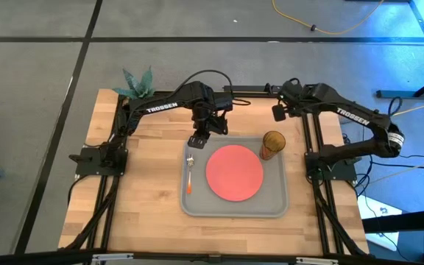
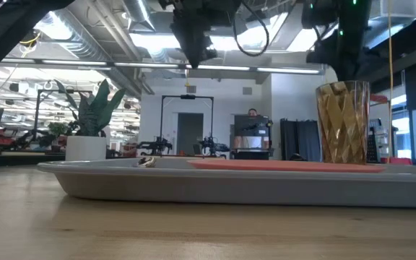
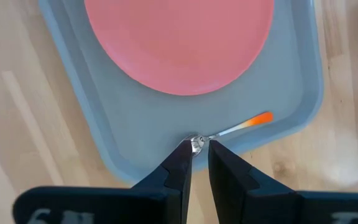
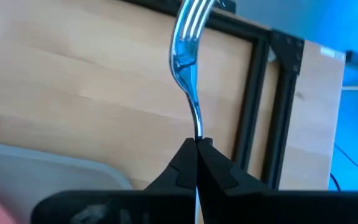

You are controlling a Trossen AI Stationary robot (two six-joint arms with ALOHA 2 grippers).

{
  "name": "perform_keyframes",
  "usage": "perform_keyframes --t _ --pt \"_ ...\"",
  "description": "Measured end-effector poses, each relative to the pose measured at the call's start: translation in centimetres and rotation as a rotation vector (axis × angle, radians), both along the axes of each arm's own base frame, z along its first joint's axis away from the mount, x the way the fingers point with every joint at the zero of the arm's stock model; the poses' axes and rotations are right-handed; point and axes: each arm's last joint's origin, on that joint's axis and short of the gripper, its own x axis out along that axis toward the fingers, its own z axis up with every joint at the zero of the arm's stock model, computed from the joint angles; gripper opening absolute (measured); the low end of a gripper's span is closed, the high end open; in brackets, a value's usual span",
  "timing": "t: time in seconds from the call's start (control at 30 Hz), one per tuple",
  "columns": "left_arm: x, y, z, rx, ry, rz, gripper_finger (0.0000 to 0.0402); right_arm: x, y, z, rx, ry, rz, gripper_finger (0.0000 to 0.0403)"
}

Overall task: Pick and place plate/cup/fork/spoon on tray
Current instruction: Put the fork in between the spoon and plate on the serving tray

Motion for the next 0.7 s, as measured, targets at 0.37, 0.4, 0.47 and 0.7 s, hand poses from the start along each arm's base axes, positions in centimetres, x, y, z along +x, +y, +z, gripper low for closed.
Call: perform_keyframes --t 0.37,0.4,0.47,0.7 --pt "-4.5 -1.0 6.4 0.101 -0.145 0.068 0.0047 4.3 2.9 2.1 -0.059 -0.02 0.173 0.0" --pt "-5.0 -1.1 6.9 0.103 -0.158 0.079 0.0047 4.9 3.1 2.1 -0.058 -0.014 0.193 0.0" --pt "-5.7 -1.2 7.6 0.121 -0.175 0.092 0.0047 6.2 3.7 2.2 -0.08 0.007 0.235 0.0" --pt "-7.9 -1.5 9.9 0.215 -0.236 0.088 0.0047 10.5 6.1 3.1 -0.139 0.042 0.398 0.0"
